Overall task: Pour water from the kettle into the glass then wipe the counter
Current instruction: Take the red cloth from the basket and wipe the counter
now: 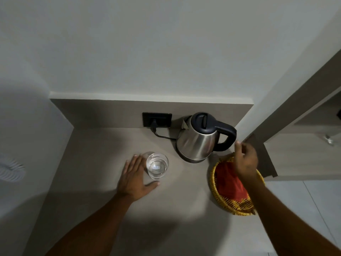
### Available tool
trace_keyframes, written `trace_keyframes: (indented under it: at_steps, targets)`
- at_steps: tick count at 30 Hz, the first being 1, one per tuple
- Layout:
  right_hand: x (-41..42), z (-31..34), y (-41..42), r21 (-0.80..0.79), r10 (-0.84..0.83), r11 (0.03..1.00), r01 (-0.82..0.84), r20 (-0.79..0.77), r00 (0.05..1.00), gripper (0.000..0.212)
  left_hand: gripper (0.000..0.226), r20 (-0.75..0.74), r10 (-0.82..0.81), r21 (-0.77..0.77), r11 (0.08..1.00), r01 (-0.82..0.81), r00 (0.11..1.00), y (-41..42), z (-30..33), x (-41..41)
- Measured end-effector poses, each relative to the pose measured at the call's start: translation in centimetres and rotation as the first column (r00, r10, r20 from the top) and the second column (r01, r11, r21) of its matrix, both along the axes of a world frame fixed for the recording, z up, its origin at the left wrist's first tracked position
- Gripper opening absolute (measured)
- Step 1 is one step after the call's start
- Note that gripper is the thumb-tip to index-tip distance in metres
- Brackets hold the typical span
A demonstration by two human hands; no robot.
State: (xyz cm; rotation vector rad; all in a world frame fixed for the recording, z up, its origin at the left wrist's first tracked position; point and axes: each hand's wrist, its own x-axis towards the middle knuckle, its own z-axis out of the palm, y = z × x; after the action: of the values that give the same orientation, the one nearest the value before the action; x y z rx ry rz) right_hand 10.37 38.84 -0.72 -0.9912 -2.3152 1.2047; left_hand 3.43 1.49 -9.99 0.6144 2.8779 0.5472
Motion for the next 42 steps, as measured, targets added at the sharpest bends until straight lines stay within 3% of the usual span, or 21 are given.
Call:
trace_keyframes:
  at_steps: [3,5,9,16,19,21,23,25,29,34,37,39,42]
  targets:
    - [3.9,-3.6,-0.5,0.193,0.078,0.972,-0.133,0.271,0.959,0.06,0.121,-0.062,-0.043,-0.149,0.988,0.034,0.997,-0.6,-0.8,0.0]
    - [5.2,-5.4,-1.2,0.226,0.122,0.946,-0.233,0.419,0.9,0.067,0.121,-0.06,-0.068,-0.177,0.983,0.057,0.996,-0.4,-0.8,-0.2]
    - [5.5,-7.2,-2.2,0.309,0.123,0.886,-0.345,0.561,0.818,0.074,0.12,-0.051,-0.083,-0.215,0.974,0.07,0.995,-0.5,-0.9,-0.3]
    - [4.8,-7.3,-2.4,0.299,0.043,0.923,-0.241,0.543,0.839,0.059,0.117,-0.053,-0.104,-0.236,0.968,0.089,0.993,-0.5,-0.9,-0.4]
    - [4.2,-5.9,-2.0,0.139,-0.065,0.99,0.021,0.324,0.944,0.053,0.119,-0.037,-0.095,-0.25,0.965,0.083,0.995,-0.5,-0.9,-0.3]
    - [4.1,-4.7,-2.9,0.147,-0.099,0.986,0.078,0.14,0.985,0.053,0.119,-0.032,-0.09,-0.248,0.966,0.08,0.995,-0.4,-0.9,-0.3]
    - [4.1,-3.5,-5.5,0.253,0.009,0.967,-0.02,0.043,0.999,0.054,0.119,-0.034,-0.088,-0.239,0.968,0.078,0.996,-0.4,-0.9,-0.3]
    - [3.9,-3.4,-9.0,0.299,0.17,0.937,-0.18,0.059,0.984,0.058,0.118,-0.035,-0.093,-0.234,0.969,0.082,0.995,-0.5,-1.0,-0.3]
    - [2.7,-5.2,-14.8,0.378,0.395,0.808,-0.452,0.224,0.891,0.057,0.119,-0.041,-0.085,-0.226,0.971,0.074,0.996,-0.5,-1.3,-0.4]
    - [2.2,-8.7,-16.2,0.394,0.41,0.698,-0.598,0.465,0.785,0.063,0.122,-0.038,-0.062,-0.209,0.977,0.053,0.997,-0.6,-1.6,-0.4]
    - [2.2,-9.4,-15.8,0.413,0.405,0.681,-0.605,0.475,0.781,0.065,0.126,0.009,-0.018,-0.122,0.992,0.019,1.0,-0.3,-0.9,-0.6]
    - [2.2,-9.4,-15.8,0.421,0.407,0.677,-0.604,0.469,0.784,0.066,0.12,0.102,-0.007,0.123,0.992,-0.006,0.995,0.1,0.3,-1.2]
    - [2.4,-9.5,-16.0,0.413,0.402,0.684,-0.602,0.475,0.783,0.065,0.095,0.091,0.0,0.44,0.897,-0.04,0.996,1.3,2.2,-1.5]
